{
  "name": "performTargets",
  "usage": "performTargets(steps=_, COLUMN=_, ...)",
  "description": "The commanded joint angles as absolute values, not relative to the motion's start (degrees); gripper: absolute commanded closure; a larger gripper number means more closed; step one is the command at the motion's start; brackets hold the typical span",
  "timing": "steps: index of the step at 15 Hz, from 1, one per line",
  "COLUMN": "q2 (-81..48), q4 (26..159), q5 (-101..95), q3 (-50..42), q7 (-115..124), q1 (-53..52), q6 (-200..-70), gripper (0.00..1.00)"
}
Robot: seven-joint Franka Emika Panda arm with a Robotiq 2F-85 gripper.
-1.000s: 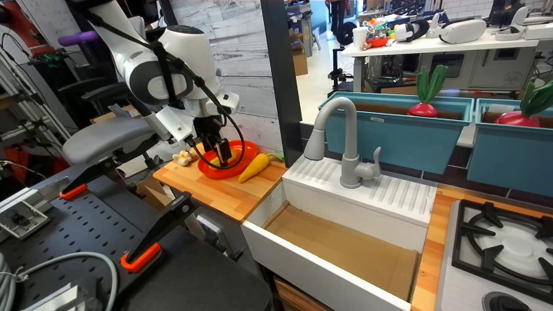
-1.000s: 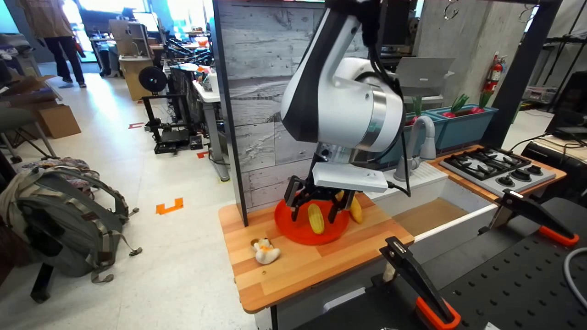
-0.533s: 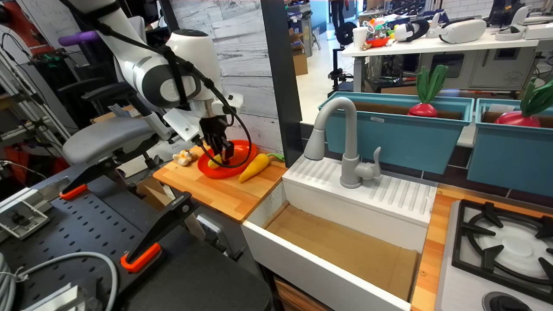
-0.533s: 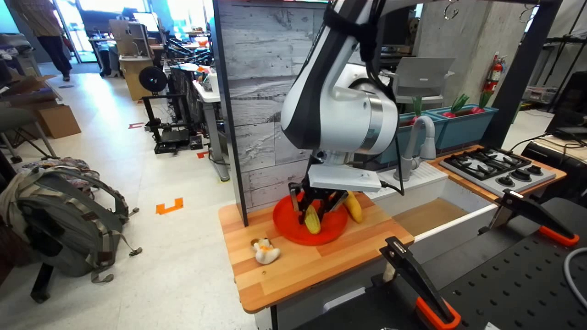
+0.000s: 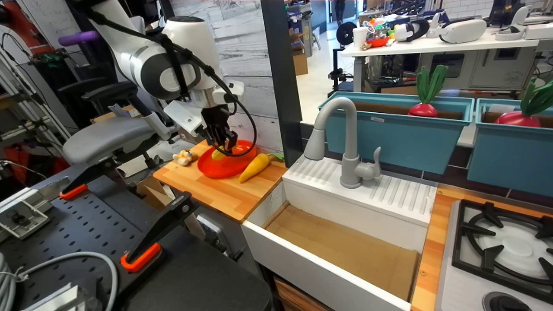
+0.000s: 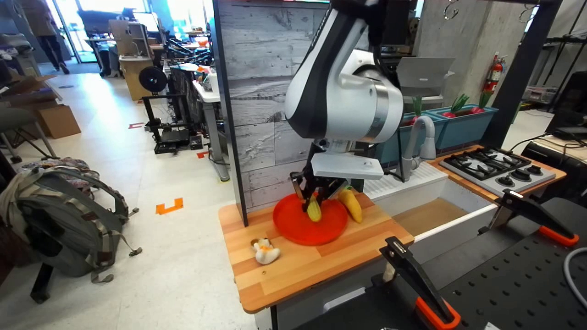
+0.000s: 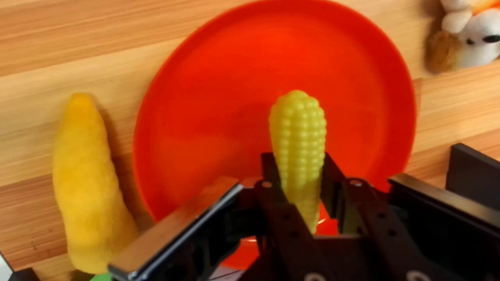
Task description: Remove the yellow object from the orange plate.
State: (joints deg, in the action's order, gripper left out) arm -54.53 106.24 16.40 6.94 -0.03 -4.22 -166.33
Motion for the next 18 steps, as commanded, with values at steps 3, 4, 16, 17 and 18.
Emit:
performTargets(steps=3, q2=-45.4, q4=118.1, q5=13.4, q3=8.6, q7=-2.7, q1=2.0, q6=-168.3, gripper=0.93)
performTargets(steps=4, q2=-44.1, q4=119.6, q5=13.4, q3=8.8, q7=-3.5, q1=3.6, q6=-167.8, gripper=0.93)
performTargets(steps=16, q2=-44.2, q4=122.9, q5=13.7, q3=9.2, q7=-10.3, q1=17.0, q6=-165.2, gripper=0.93)
performTargets(steps=17, q2=-45.0, q4=122.6, q5=13.6, q3=9.0, q7=-10.1, q1=16.9, q6=-165.3, gripper=0.93)
performTargets(steps=18, q2=-45.7, q4=122.3, q5=13.5, q3=8.8, q7=-9.8, q1=16.6, q6=-165.0, gripper=0.93)
